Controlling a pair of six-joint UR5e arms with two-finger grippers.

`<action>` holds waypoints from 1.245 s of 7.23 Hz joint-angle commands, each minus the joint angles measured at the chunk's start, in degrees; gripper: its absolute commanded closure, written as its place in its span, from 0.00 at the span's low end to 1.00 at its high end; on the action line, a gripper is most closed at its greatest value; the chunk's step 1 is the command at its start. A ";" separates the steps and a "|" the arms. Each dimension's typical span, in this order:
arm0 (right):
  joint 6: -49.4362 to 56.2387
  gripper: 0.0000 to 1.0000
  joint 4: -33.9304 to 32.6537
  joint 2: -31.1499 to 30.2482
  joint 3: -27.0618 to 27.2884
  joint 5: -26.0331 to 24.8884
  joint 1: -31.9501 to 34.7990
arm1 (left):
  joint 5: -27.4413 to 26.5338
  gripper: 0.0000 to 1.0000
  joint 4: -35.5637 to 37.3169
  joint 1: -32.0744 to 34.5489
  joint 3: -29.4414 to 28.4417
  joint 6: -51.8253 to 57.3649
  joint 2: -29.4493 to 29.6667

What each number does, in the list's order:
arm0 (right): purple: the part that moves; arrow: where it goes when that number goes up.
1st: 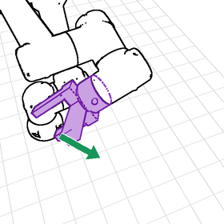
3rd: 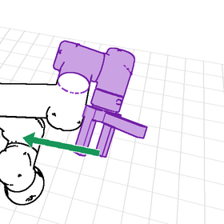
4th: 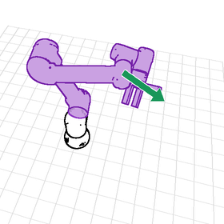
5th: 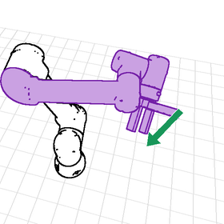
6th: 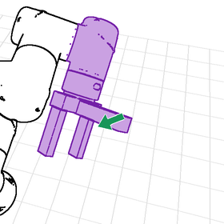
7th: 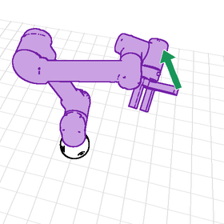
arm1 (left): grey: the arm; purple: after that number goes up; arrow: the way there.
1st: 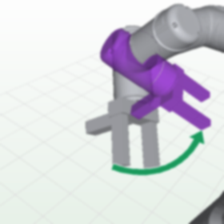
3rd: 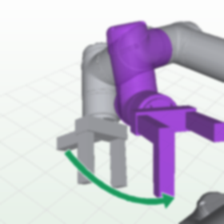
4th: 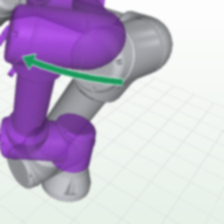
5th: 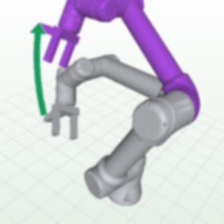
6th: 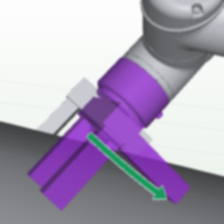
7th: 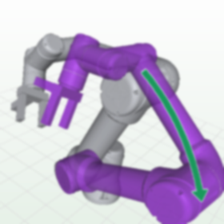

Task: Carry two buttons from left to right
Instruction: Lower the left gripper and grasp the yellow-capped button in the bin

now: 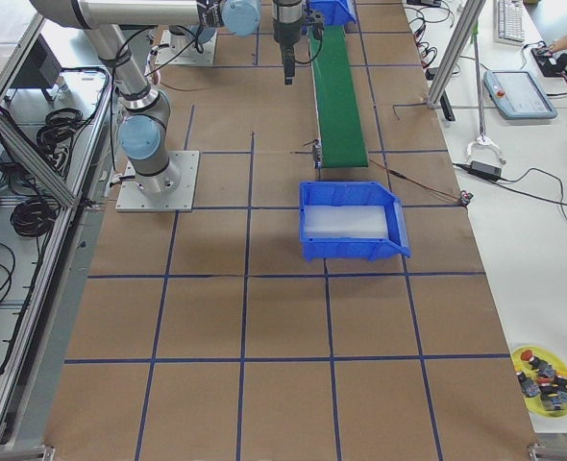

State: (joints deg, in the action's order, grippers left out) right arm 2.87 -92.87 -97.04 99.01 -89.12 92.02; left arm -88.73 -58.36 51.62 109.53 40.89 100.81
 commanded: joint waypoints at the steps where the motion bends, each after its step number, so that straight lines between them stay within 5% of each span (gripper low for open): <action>1: 0.03 0.00 -0.03 0.10 0.13 0.00 0.00 | 0.05 0.01 3.76 0.76 0.33 -0.11 3.41; 7: 0.03 0.00 -0.03 0.28 0.13 0.00 0.00 | -0.04 0.00 11.34 0.85 4.72 -0.20 7.21; 9: 0.03 0.00 -0.03 0.28 0.13 0.09 0.00 | -0.04 0.19 12.47 0.76 4.55 -0.28 7.65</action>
State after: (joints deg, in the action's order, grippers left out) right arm 2.90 -92.94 -96.78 99.15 -89.07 92.02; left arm -88.76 -46.74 52.41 114.12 40.67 108.23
